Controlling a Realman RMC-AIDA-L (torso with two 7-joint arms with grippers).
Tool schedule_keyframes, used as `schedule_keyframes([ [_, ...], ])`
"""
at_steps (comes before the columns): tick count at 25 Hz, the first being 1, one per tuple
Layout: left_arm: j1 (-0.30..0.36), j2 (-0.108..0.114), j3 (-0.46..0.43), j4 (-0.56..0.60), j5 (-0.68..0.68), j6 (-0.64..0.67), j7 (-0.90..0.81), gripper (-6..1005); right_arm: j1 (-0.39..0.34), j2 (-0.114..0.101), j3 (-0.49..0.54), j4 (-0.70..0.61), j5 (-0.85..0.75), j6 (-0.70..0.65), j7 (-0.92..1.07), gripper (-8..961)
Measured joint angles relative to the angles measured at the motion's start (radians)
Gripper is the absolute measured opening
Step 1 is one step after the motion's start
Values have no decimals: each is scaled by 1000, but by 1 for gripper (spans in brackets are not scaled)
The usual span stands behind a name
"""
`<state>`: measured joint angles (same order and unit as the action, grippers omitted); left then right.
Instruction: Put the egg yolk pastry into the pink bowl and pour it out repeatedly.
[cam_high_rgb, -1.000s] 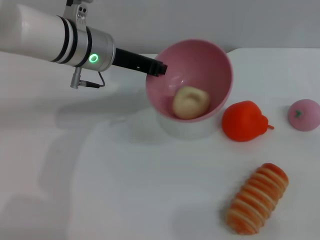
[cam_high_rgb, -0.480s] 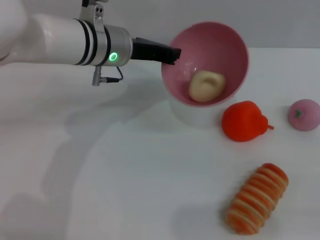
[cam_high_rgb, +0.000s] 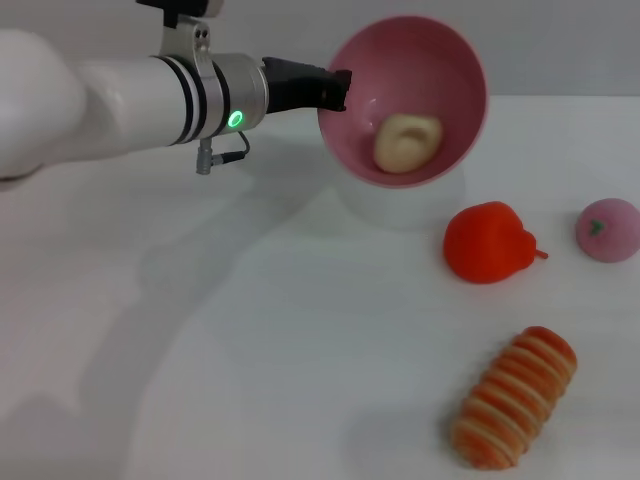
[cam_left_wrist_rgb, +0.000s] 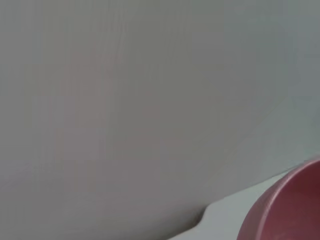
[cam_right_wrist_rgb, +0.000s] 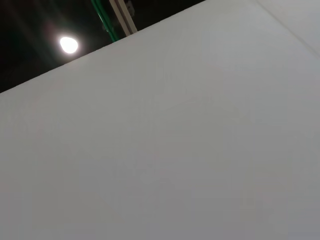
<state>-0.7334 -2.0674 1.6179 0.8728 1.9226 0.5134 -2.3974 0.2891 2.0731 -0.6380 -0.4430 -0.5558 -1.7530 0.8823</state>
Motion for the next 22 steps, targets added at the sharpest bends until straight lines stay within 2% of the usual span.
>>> schedule_keyframes([
  [2, 24, 0, 71, 21, -1, -91, 15, 35, 0, 0, -2, 1, 0, 1, 14, 677],
  [4, 24, 0, 71, 21, -1, -91, 15, 34, 0, 0, -2, 3, 0, 2, 29, 676],
  [7, 109, 2, 224, 100, 2, -303, 38, 34, 1, 1, -2, 9, 0, 3, 48, 674],
  [10, 121, 2, 247, 112, 3, -333, 40, 34, 2, 1, -3, 19, 0, 4, 54, 673],
  [11, 160, 3, 327, 148, 8, -446, 59, 34, 2, 1, -5, 22, 0, 4, 55, 672],
  [12, 160, 3, 327, 148, 8, -446, 59, 34, 2, 1, -8, 23, -1, 4, 55, 672],
  [14, 185, 3, 398, 167, 11, -556, 77, 34, 1, 1, -14, 26, -1, 4, 55, 671],
  [15, 185, 3, 398, 167, 11, -556, 77, 34, 1, 1, -14, 27, -1, 4, 55, 670],
  [16, 199, 4, 465, 173, 22, -656, 90, 34, 1, 1, -15, 27, -1, 4, 55, 670],
  [17, 199, 4, 465, 173, 22, -656, 90, 34, 1, 1, -15, 27, -1, 4, 55, 669],
  [19, 206, 2, 546, 162, 64, -776, 111, 34, 1, 1, -17, 27, -1, 4, 55, 668],
  [21, 206, 2, 546, 162, 64, -776, 111, 34, 1, 1, -25, 27, -1, 4, 56, 667],
  [22, 206, -1, 626, 131, 128, -903, 127, 34, 1, 1, -30, 27, -1, 3, 56, 667],
])
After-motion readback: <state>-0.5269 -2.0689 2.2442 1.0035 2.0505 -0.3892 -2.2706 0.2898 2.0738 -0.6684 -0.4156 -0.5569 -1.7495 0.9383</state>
